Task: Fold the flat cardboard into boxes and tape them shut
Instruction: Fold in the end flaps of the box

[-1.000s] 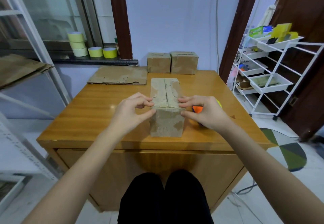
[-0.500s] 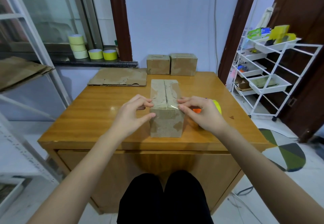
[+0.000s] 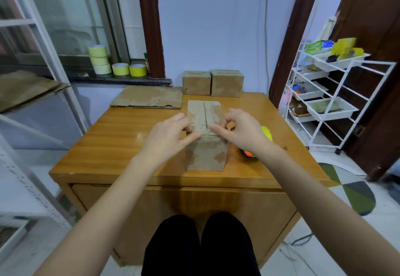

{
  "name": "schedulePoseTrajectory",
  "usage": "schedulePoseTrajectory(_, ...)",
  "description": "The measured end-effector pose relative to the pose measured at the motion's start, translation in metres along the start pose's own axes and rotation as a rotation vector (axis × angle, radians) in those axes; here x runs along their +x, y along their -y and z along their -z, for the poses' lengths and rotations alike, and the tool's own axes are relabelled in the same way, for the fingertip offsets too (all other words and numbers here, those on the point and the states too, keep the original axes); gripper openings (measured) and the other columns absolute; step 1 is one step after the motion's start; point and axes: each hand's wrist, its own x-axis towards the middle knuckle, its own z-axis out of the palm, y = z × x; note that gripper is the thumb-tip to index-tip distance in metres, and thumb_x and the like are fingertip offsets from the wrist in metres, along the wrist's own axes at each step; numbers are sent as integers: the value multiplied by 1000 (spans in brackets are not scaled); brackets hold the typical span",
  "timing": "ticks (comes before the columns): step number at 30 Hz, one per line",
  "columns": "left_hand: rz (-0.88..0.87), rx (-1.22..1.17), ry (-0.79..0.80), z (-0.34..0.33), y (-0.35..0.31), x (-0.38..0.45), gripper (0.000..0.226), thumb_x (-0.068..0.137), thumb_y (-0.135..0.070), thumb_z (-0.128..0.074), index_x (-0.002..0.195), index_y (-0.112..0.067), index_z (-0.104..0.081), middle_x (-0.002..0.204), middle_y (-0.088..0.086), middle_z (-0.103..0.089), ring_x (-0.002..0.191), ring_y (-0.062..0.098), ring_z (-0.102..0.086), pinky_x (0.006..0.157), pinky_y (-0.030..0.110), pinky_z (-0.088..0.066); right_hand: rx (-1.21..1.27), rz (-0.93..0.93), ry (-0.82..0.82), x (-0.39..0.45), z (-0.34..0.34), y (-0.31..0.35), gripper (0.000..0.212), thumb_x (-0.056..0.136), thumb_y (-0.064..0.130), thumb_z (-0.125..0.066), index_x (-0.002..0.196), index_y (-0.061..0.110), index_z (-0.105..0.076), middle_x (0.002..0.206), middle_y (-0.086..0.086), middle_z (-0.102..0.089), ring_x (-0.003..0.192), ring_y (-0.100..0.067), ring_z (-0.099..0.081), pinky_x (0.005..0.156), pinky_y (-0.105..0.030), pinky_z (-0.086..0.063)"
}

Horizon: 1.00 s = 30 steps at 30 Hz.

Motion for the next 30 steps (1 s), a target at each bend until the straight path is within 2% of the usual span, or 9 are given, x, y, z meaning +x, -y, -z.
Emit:
schedulePoseTrajectory(4, -214, 147, -137, -11, 5, -12, 34, 91, -40, -49, 86, -8, -58, 84, 2, -58, 56, 15, -55, 42, 17, -28, 55, 125, -85, -17, -18, -16, 34, 83, 56, -53, 83, 22, -52, 89, 7, -50, 89, -14, -45, 68, -40, -48)
schedulePoseTrajectory(6, -230, 142, -169, -20, 9, -20, 34, 94, -34, -46, 90, -4, -60, 89, 8, -61, 59, 17, -60, 39, 19, -36, 83, 200, -101, -28, -29, -29, 31, 90, 51, -46, 98, 22, -51, 104, 2, -54, 100, -17, -48, 76, -39, -47)
schedulePoseTrajectory(9, -183, 61, -180, -28, 8, -26, 38, 94, -33, -42, 98, -1, -61, 100, 12, -63, 78, 22, -66, 52, 25, -50, 132, 244, -133, -39, -40, -35, 28, 94, 40, -45, 112, 19, -48, 121, -3, -53, 122, -21, -48, 92, -40, -46)
schedulePoseTrajectory(16, 52, 43, -128, -27, -11, -20, 43, 88, -50, -54, 101, -9, -52, 100, 0, -49, 80, 12, -54, 52, 16, -36, 143, 94, -193, -36, -40, -16, 40, 80, 42, -71, 100, 17, -49, 113, 0, -54, 116, -15, -47, 79, -32, -47)
schedulePoseTrajectory(18, 74, 64, -123, -28, -12, -18, 44, 87, -52, -56, 100, -10, -50, 99, -2, -46, 79, 10, -50, 51, 13, -27, 162, 76, -207, -35, -42, -15, 35, 81, 37, -72, 98, 16, -50, 112, 0, -55, 113, -15, -48, 77, -31, -46)
schedulePoseTrajectory(20, 60, 38, -129, -26, -9, -17, 42, 88, -49, -58, 99, -9, -52, 99, -1, -49, 77, 12, -52, 51, 16, -30, 266, 98, -192, -34, -42, -20, 25, 84, 30, -71, 96, 22, -50, 110, 5, -54, 115, -14, -48, 78, -27, -44)
schedulePoseTrajectory(24, 6, -118, -101, -20, -1, -22, 27, 92, -31, -57, 101, -6, -58, 107, 2, -56, 94, 18, -61, 67, 31, -50, 529, 138, -80, -36, -32, -31, 21, 92, 13, -61, 96, 31, -52, 114, 15, -55, 127, -5, -45, 81, -16, -44)
schedulePoseTrajectory(27, 42, -309, -58, -17, 5, -26, 18, 96, -24, -51, 103, -10, -60, 112, -6, -56, 110, 9, -56, 90, 37, -50, 576, 134, -16, -36, -27, -32, 20, 94, 7, -56, 98, 26, -57, 117, 13, -57, 128, 0, -43, 81, -9, -39)
schedulePoseTrajectory(30, 106, -427, -34, -12, 4, -25, 14, 96, -23, -53, 102, -14, -62, 112, -10, -55, 110, 6, -54, 96, 35, -47, 587, 118, -5, -34, -23, -31, 10, 90, 17, -55, 93, 26, -59, 113, 11, -59, 124, -5, -48, 80, -11, -40)
